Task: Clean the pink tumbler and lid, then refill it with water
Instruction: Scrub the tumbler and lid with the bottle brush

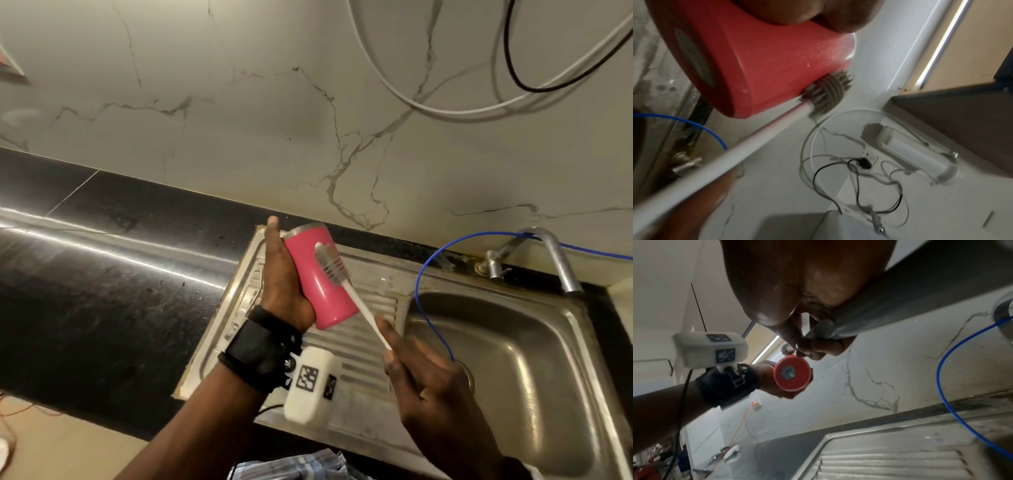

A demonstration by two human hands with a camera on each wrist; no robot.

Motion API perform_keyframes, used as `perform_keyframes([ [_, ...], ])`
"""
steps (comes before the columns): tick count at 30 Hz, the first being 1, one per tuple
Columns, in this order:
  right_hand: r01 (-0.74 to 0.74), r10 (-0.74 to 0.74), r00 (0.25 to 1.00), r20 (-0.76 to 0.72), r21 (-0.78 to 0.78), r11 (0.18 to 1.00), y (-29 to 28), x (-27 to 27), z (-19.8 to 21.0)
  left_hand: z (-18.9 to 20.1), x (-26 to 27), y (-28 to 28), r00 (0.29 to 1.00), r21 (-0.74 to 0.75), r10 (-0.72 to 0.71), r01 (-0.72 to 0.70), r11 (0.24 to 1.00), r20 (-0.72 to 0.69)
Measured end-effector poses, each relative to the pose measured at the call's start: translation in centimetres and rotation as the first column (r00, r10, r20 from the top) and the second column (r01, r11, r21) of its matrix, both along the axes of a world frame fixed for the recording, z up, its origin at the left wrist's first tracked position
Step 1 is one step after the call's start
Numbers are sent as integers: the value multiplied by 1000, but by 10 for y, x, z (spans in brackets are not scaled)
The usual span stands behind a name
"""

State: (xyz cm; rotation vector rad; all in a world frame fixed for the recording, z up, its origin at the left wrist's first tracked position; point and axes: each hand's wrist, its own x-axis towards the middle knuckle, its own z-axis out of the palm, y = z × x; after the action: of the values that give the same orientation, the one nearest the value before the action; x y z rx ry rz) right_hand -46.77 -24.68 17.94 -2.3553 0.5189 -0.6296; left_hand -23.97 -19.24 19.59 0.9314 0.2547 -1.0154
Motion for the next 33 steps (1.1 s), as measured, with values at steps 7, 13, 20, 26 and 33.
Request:
perform_keyframes([
  [7, -41, 41, 999, -14, 43, 998, 5, -18, -13, 2, 7, 4, 998, 13, 56, -56, 998, -2],
  [13, -26, 24, 996, -84, -23, 999, 9, 1, -8, 3, -2, 0, 1000, 37, 27, -27, 999, 17],
  [20, -103, 94, 987, -130, -58, 993, 10, -19, -15, 15, 21, 9, 995, -28, 90, -89, 996, 32],
  [26, -86, 79, 990, -116, -57, 995, 11, -3, -15, 11, 9, 5, 997, 13, 65, -65, 998, 42],
  [33, -70, 66, 995, -80, -52, 996, 9, -11, -14, 11, 14, 8, 994, -23, 102, -101, 995, 37],
])
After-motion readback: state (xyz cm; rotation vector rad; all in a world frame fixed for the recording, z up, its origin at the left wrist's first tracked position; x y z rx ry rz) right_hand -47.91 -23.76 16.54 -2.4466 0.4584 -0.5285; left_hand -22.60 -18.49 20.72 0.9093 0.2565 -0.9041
